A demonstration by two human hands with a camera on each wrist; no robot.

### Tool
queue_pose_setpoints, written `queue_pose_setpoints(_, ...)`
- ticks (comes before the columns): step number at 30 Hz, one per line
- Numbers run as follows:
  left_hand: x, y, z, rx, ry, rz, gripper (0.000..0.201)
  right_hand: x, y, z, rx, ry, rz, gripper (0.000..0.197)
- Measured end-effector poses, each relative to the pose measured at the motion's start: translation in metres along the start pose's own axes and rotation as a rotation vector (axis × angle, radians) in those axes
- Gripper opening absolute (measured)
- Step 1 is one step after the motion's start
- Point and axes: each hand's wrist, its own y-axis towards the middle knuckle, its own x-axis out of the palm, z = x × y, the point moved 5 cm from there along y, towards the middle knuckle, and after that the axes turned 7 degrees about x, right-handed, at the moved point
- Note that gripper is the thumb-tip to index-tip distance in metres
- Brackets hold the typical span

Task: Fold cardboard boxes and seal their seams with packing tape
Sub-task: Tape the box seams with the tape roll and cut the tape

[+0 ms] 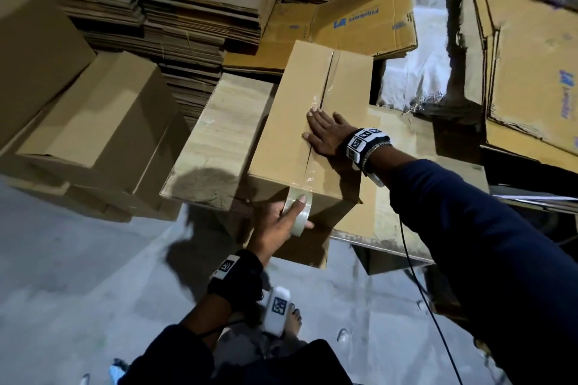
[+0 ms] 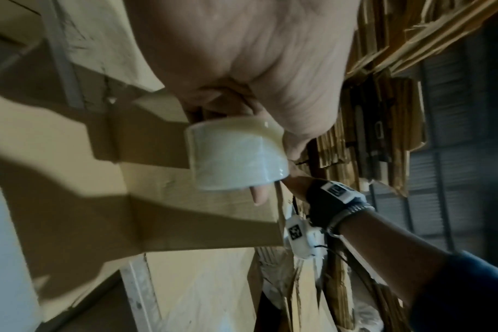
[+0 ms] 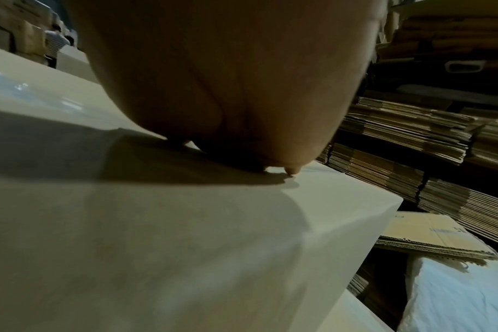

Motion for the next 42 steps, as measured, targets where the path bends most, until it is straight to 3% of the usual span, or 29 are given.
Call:
queue_pose_setpoints(3, -0.002, 0.008, -0.018, -0.061, -0.095, -0.011, 0.036, 0.001, -0.006, -0.002, 0.011, 0.000, 0.059, 0.075)
queue_pose_setpoints(7, -0.009, 0.025, -0.038, -0.111, -0.116, 0.031, 0.078, 0.005, -0.028, -0.012, -0.058, -0.012, 0.074, 0.079)
queue_pose_setpoints(11, -0.011, 0.038, -0.041, -0.106, -0.180, 0.019, 0.036, 0.018, -0.060, -0.026, -0.153, -0.004, 0.091, 0.077)
queue_pose_setpoints(15, -0.006, 0.054, -0.031, -0.101, -0.190, 0.007, 0.033, 0.031, -0.084, -0.037, -0.234, 0.039, 0.097, 0.072)
queue_pose_setpoints(21, -0.001, 0.074, -0.035, -0.113, -0.235, -0.021, 0.046, 0.028, -0.083, -0.033, -0.215, 0.120, 0.139, 0.072)
queue_pose_setpoints(26, 0.002, 0.081, -0.043, -0.164, -0.251, -0.133, 0.037, 0.037, -0.081, -0.036, -0.140, 0.093, 0.215, 0.072)
queue_pose_setpoints(34, 0.006, 0.088, -0.044, -0.299, -0.175, -0.043, 0.023, 0.036, -0.084, -0.040, -0.017, 0.092, 0.206, 0.074)
queue_pose_setpoints(36, 0.000, 0.087, -0.042, -0.283, -0.036, 0.032, 0.029, 0.036, -0.090, -0.044, 0.021, 0.106, 0.218, 0.074)
queue_pose_setpoints(39, -0.014, 0.073, -0.026, -0.202, 0.262, 0.188, 0.056, 0.035, -0.099, -0.046, 0.038, 0.210, 0.210, 0.072)
queue_pose_setpoints(42, -0.010, 0.053, 0.007, 0.136, 0.479, 0.265, 0.052, 0.037, -0.120, -0.029, 0.118, 0.398, 0.286, 0.056)
